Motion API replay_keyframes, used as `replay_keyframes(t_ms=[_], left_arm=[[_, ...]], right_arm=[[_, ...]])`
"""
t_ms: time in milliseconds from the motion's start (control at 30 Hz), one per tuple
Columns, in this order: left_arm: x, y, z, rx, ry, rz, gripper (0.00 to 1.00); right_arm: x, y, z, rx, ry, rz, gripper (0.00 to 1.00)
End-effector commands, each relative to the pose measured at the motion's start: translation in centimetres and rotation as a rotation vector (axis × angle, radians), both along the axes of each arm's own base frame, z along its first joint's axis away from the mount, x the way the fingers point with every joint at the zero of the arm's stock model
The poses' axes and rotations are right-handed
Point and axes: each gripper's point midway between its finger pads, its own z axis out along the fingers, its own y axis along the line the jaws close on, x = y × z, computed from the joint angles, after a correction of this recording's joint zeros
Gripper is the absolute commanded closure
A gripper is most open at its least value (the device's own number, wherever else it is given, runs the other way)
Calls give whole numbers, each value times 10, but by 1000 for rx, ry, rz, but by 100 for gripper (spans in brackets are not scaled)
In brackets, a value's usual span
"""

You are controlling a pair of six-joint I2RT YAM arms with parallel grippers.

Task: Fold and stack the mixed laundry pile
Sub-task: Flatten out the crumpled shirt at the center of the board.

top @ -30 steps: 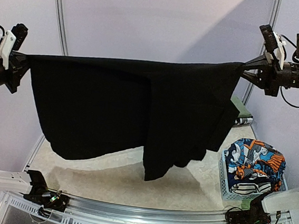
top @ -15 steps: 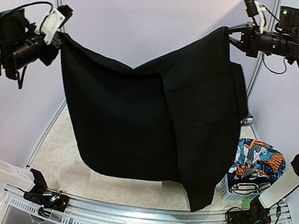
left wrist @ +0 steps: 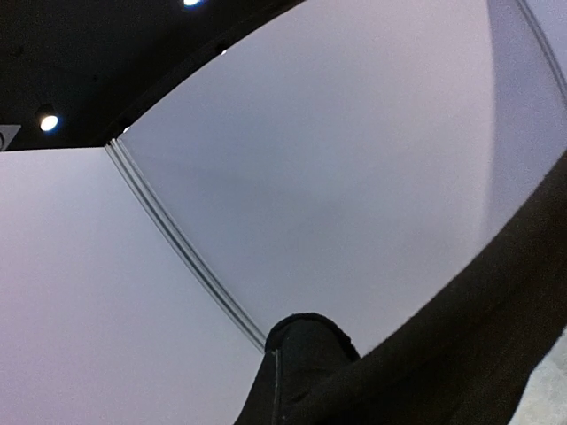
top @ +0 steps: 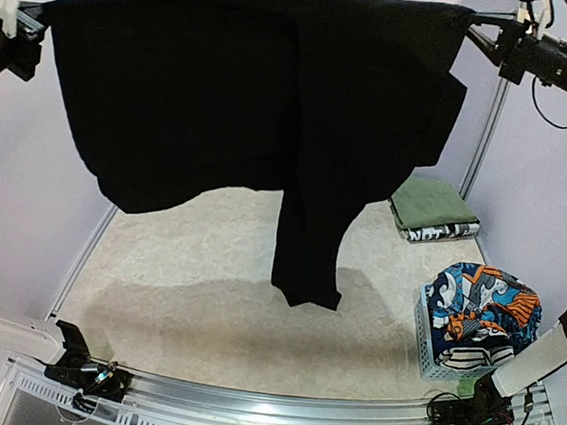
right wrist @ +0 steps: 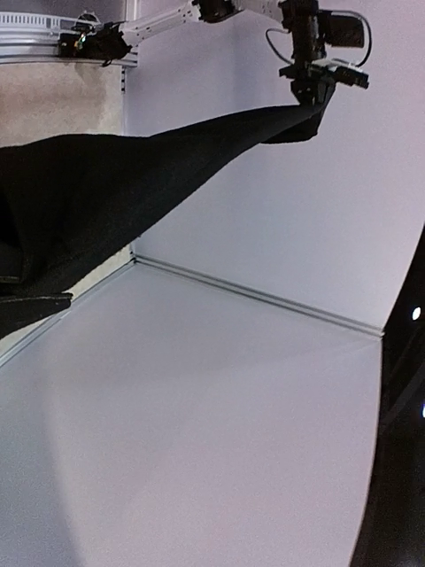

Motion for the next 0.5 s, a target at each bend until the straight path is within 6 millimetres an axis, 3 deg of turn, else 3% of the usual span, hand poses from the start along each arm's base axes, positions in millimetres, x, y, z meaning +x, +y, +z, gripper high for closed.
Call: replay_keyframes(t_ms=[0, 133, 300, 400, 467], left_arm=[[-43, -3, 14, -79, -56, -227, 100], [-73, 10, 37, -130, -137, -305, 100], [-71, 2, 53, -97, -171, -320, 100], [-49, -6, 52, -25, -176, -245, 100], [-21, -12, 41, 51, -152, -135, 100]], right_arm=[[-68, -11, 42, 75, -121, 100, 100], [-114, -25, 69, 145, -173, 151, 100], [-138, -30, 99, 205, -252, 197, 100], [-118, -22, 98, 214, -208, 207, 100], [-88, -13, 85, 185, -171, 167, 100]])
